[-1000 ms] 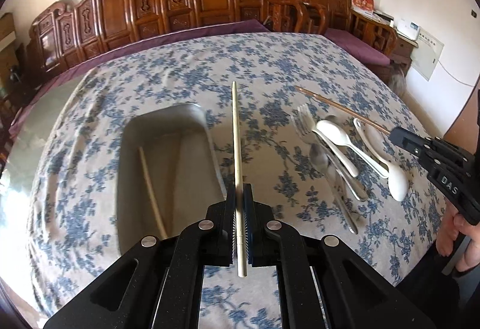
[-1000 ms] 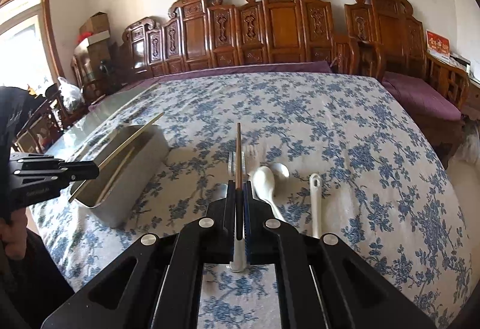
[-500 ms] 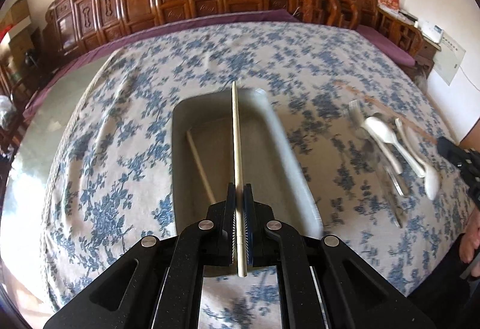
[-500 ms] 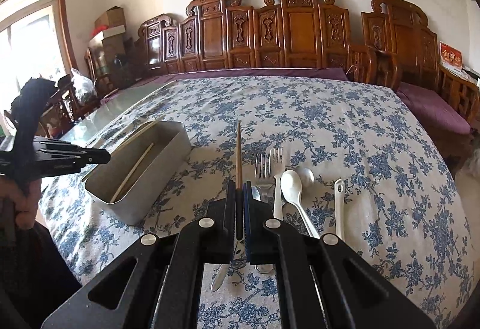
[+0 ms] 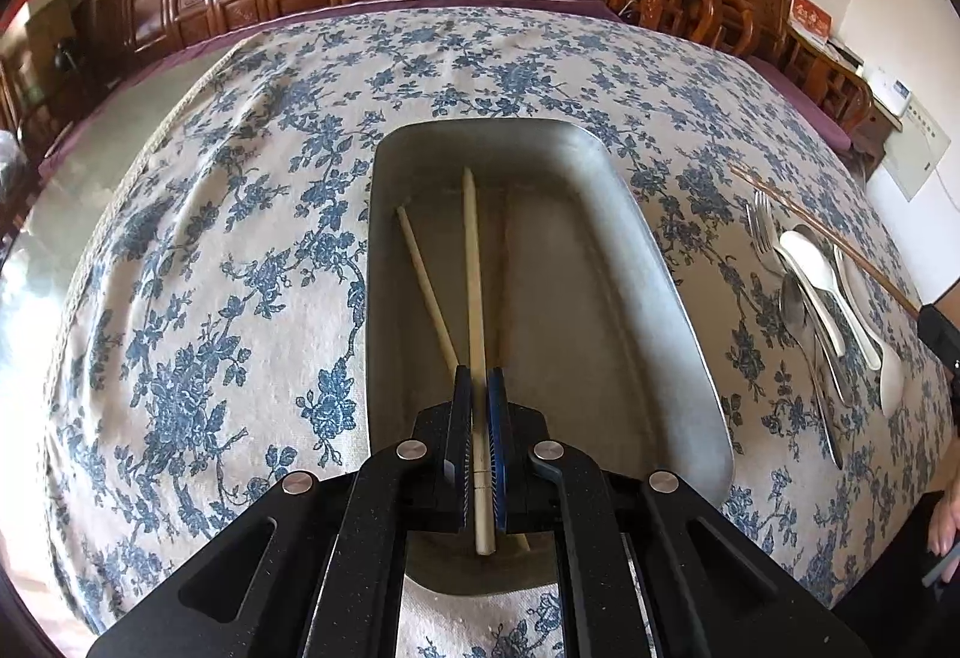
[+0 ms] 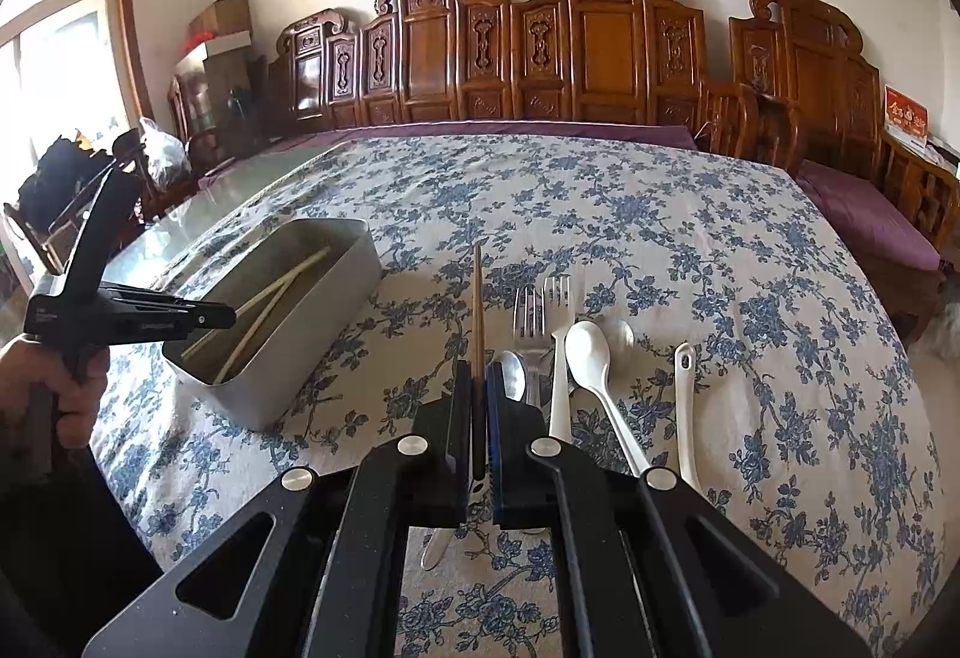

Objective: Organize utensils
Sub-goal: 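Drop the chopstick into the grey tray with the left gripper while the right carries its chopstick toward the tray, then lower the chopstick into the grey tray and open the right gripper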

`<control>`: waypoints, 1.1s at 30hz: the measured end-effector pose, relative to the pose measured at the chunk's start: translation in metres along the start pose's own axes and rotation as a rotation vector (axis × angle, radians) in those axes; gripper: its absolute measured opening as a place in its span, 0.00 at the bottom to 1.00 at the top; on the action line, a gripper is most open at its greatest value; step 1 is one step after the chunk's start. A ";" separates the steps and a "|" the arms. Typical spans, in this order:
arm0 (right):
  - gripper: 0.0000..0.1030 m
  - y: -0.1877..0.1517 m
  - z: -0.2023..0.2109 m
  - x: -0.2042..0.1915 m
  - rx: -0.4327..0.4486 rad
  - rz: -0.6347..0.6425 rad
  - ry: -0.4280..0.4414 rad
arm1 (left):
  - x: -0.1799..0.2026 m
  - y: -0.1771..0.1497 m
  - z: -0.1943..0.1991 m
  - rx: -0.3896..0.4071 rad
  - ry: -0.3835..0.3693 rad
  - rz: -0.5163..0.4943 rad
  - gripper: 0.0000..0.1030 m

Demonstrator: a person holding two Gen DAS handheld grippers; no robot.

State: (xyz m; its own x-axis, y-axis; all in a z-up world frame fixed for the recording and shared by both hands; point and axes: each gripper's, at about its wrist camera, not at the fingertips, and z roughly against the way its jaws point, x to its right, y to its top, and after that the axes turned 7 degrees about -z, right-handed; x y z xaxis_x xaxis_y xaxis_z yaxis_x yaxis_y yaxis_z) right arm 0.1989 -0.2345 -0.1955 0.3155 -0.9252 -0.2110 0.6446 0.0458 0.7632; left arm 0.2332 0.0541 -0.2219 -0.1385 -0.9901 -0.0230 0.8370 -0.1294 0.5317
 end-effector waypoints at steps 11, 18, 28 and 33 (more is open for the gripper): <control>0.05 0.019 0.003 -0.040 0.013 0.022 0.043 | -0.009 0.004 0.010 0.038 -0.002 0.018 0.06; 0.05 0.033 -0.013 -0.087 -0.008 0.047 0.108 | -0.021 0.006 0.032 0.107 0.025 0.022 0.08; 0.06 0.037 -0.063 -0.138 -0.090 0.098 0.117 | -0.040 0.004 0.052 0.160 0.046 0.037 0.08; 0.06 0.034 -0.085 -0.152 -0.123 0.108 0.097 | -0.047 0.004 0.055 0.168 0.044 0.051 0.08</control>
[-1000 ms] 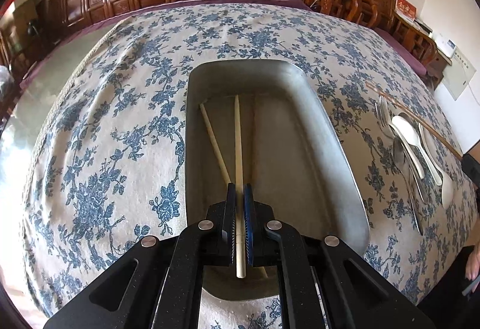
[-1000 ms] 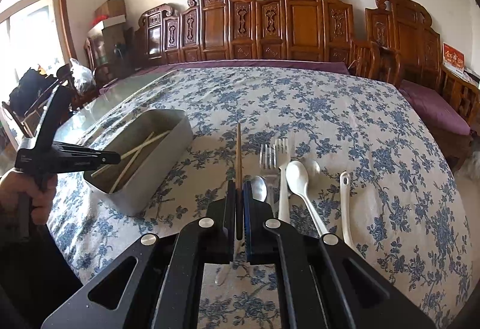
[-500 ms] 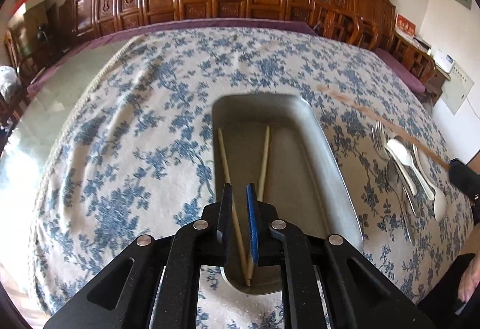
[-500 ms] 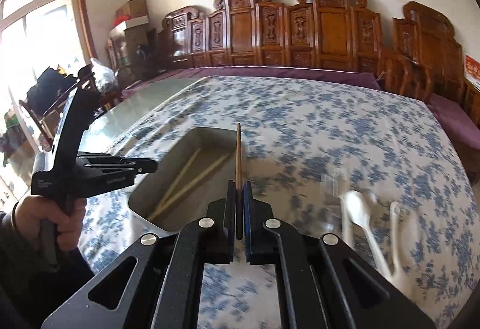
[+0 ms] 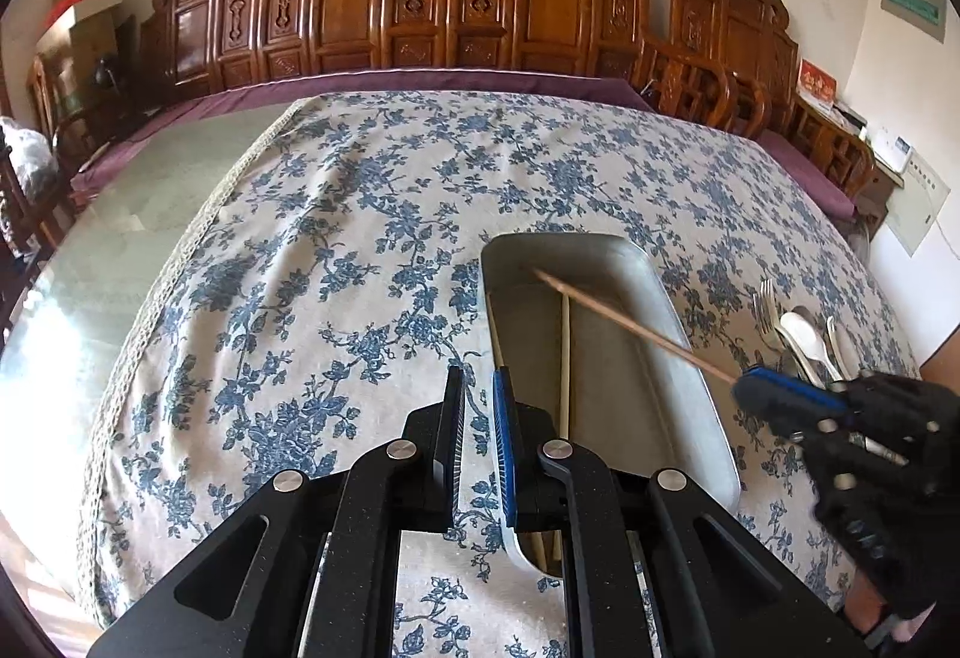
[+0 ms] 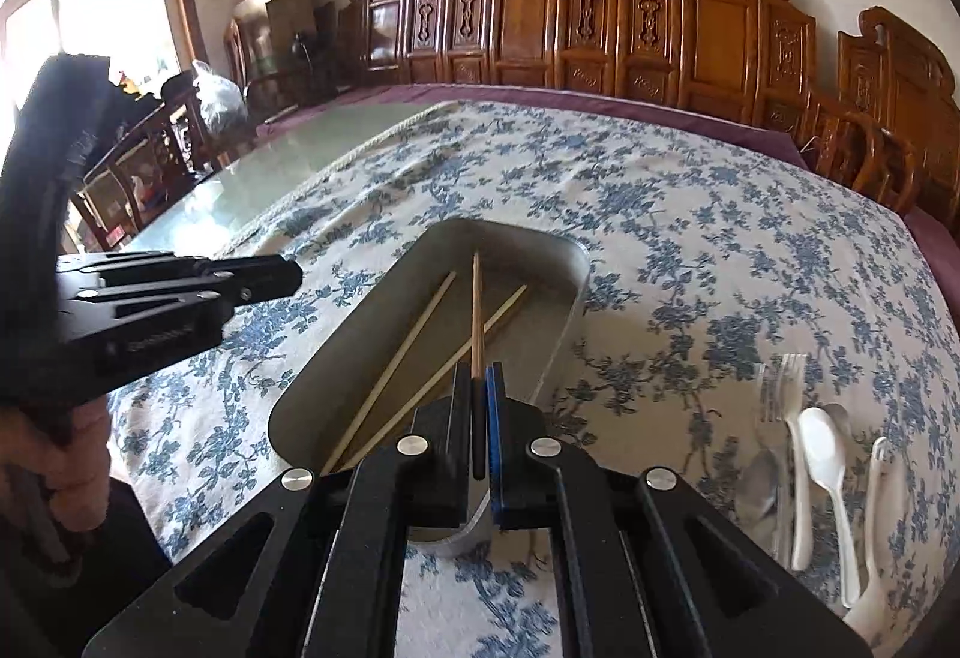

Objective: Organize utensils
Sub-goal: 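Lower the chopstick into the grey tray and open the right gripper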

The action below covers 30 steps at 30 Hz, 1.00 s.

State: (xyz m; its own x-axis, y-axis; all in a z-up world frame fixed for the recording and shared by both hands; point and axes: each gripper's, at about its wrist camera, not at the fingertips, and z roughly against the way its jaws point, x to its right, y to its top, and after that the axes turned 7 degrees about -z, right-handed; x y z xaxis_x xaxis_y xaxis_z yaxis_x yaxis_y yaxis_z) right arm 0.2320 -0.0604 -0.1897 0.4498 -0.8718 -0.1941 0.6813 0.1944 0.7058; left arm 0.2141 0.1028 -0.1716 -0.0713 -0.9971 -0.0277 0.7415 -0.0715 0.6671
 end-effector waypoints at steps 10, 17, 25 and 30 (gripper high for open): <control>0.06 -0.006 -0.024 -0.008 -0.046 -0.016 -0.017 | -0.005 0.002 0.004 0.011 -0.005 0.017 0.08; 0.06 -0.013 -0.033 -0.006 -0.084 -0.042 0.020 | -0.005 0.002 0.004 0.011 -0.002 0.018 0.08; 0.15 -0.013 -0.028 -0.005 -0.078 -0.045 0.066 | -0.003 0.004 0.006 0.011 -0.004 0.014 0.08; 0.19 -0.006 -0.012 0.008 -0.048 -0.069 0.085 | 0.006 0.007 0.006 0.018 -0.013 0.005 0.08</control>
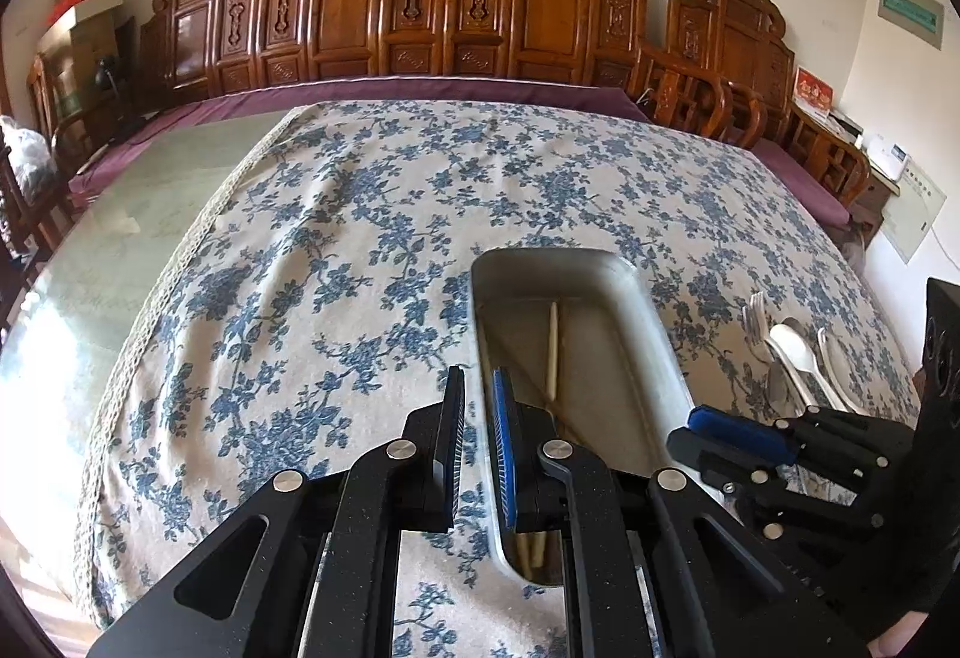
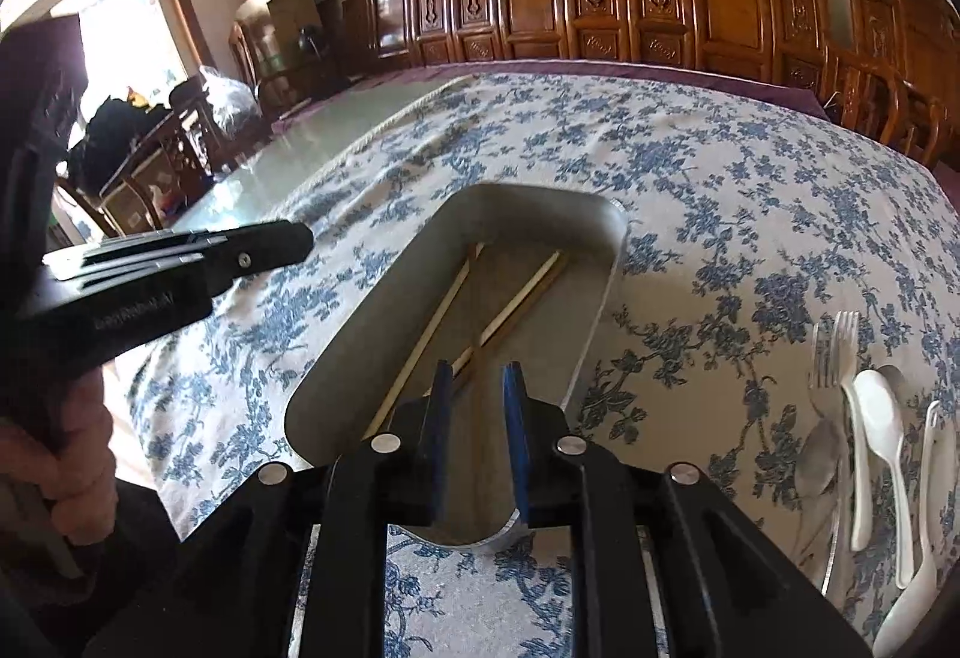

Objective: Organize utensils
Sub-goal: 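Lower the chopstick into the grey tray and open the right gripper, then move the open right gripper over the pile of white utensils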

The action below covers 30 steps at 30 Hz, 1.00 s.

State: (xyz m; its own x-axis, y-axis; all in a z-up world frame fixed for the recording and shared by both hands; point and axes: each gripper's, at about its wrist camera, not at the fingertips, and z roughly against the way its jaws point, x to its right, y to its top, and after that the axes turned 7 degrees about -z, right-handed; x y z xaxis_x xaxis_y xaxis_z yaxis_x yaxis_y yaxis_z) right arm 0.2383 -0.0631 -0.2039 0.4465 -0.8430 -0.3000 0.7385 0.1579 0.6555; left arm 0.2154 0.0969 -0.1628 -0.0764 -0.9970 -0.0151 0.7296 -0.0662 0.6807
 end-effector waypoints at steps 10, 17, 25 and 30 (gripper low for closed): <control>0.19 0.001 0.067 0.050 0.089 0.008 -0.080 | 0.041 0.007 0.003 0.020 -0.055 -0.052 0.08; 0.19 -0.014 0.105 0.107 0.121 -0.026 -0.185 | 0.073 0.006 0.014 0.059 -0.090 -0.115 0.42; 0.19 -0.030 0.131 0.170 0.139 -0.112 -0.296 | 0.094 0.002 0.017 0.081 -0.114 -0.127 0.75; 0.19 -0.040 0.129 0.199 0.129 -0.156 -0.331 | 0.113 -0.002 0.016 0.082 -0.118 -0.167 0.78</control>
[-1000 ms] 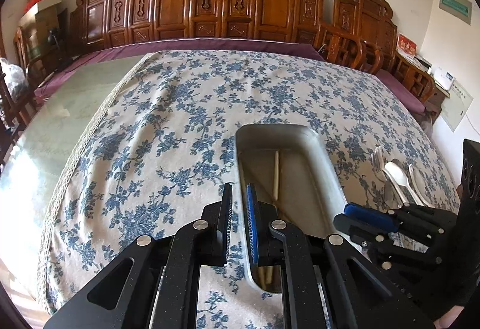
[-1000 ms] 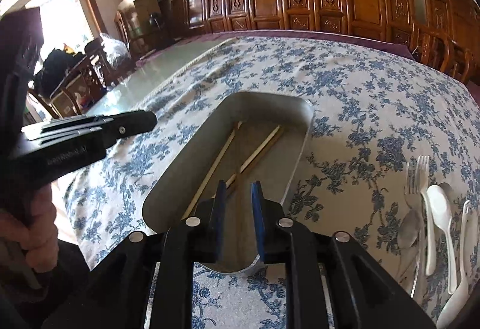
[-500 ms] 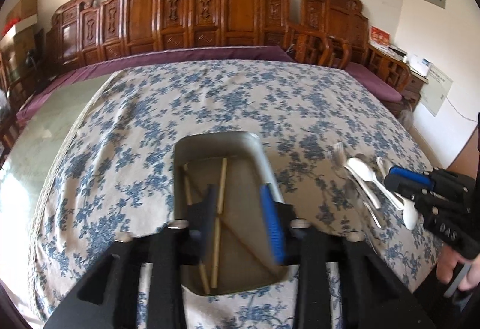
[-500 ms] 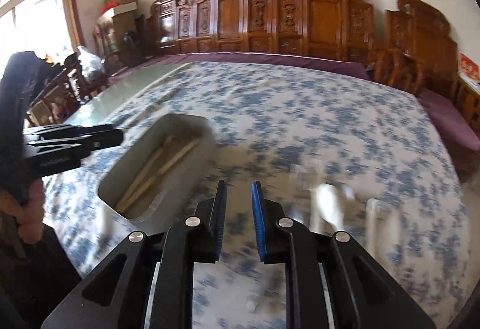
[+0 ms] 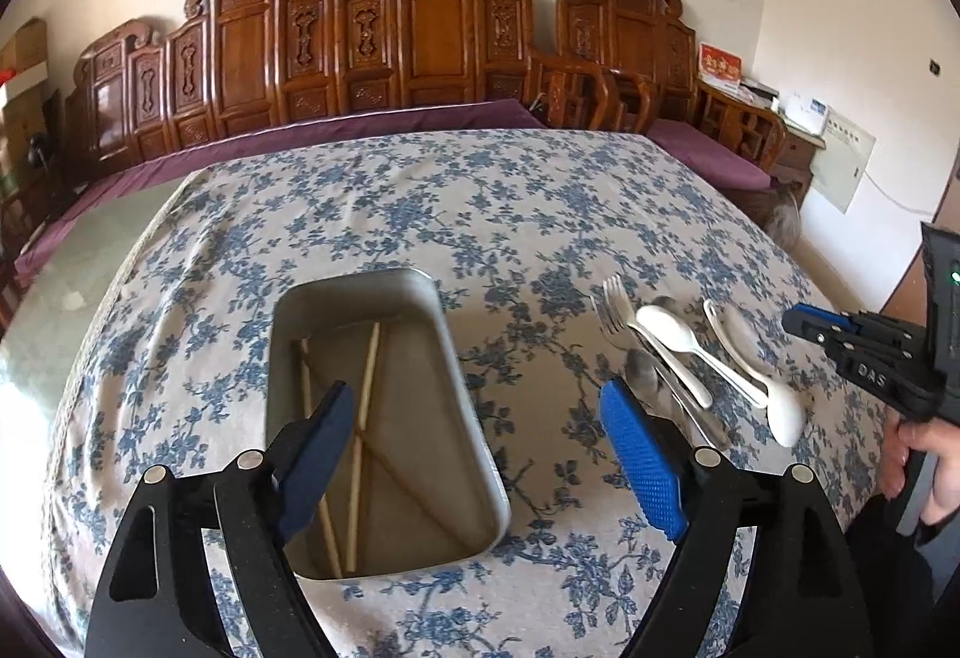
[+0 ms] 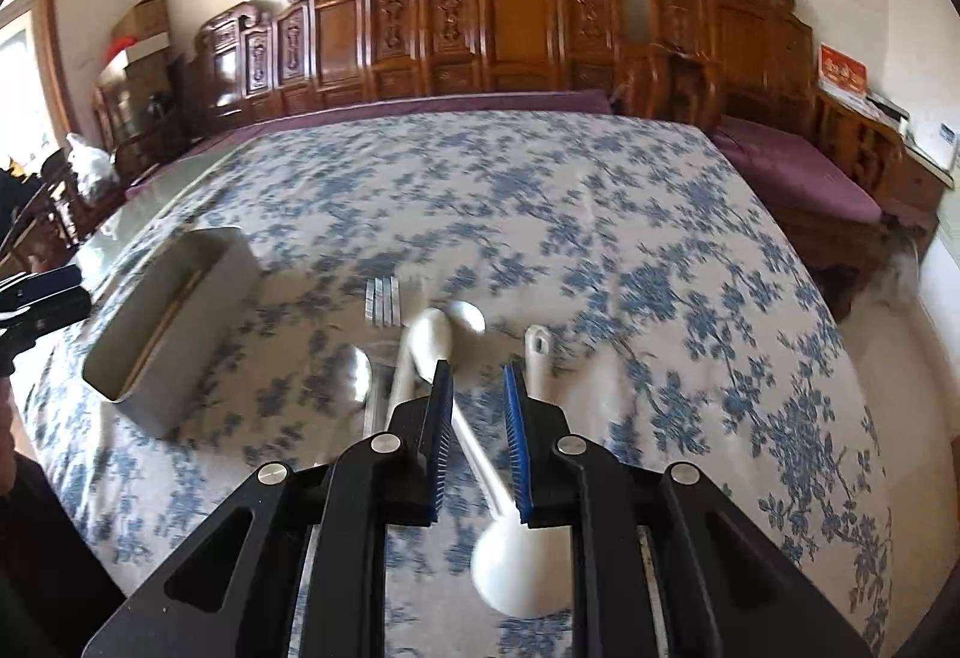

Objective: Organize utensils
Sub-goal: 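Move the open right gripper over the pile of white utensils, then grasp the long white plastic spoon by its handle with the right gripper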

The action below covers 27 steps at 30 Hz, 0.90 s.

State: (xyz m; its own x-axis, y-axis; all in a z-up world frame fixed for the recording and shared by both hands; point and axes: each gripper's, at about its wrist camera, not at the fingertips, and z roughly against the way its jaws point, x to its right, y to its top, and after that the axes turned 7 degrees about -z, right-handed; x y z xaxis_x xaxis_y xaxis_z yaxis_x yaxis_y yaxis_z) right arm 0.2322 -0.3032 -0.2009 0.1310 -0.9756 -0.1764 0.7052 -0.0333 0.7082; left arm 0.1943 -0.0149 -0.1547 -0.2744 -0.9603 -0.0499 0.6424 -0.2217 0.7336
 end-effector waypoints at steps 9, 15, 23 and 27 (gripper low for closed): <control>0.19 -0.018 -0.032 -0.002 -0.078 0.029 0.016 | 0.026 -0.006 -0.011 -0.028 -0.035 -0.041 0.78; 0.27 -0.015 -0.060 -0.002 -0.140 0.026 0.060 | 0.039 -0.011 -0.022 -0.058 -0.045 -0.058 0.78; 0.27 -0.019 -0.082 -0.008 -0.204 0.049 0.036 | 0.053 -0.017 -0.031 -0.090 -0.049 -0.070 0.78; 0.16 -0.020 -0.082 -0.011 -0.198 0.067 0.038 | 0.061 -0.020 -0.036 -0.105 -0.046 -0.066 0.78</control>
State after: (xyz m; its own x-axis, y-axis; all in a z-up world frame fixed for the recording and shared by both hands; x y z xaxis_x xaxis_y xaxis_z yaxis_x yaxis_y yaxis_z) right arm 0.2733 -0.2737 -0.2693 0.2060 -0.9650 -0.1621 0.8164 0.0782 0.5721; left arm 0.1905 -0.0751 -0.1964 -0.3499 -0.9347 -0.0630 0.6926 -0.3034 0.6544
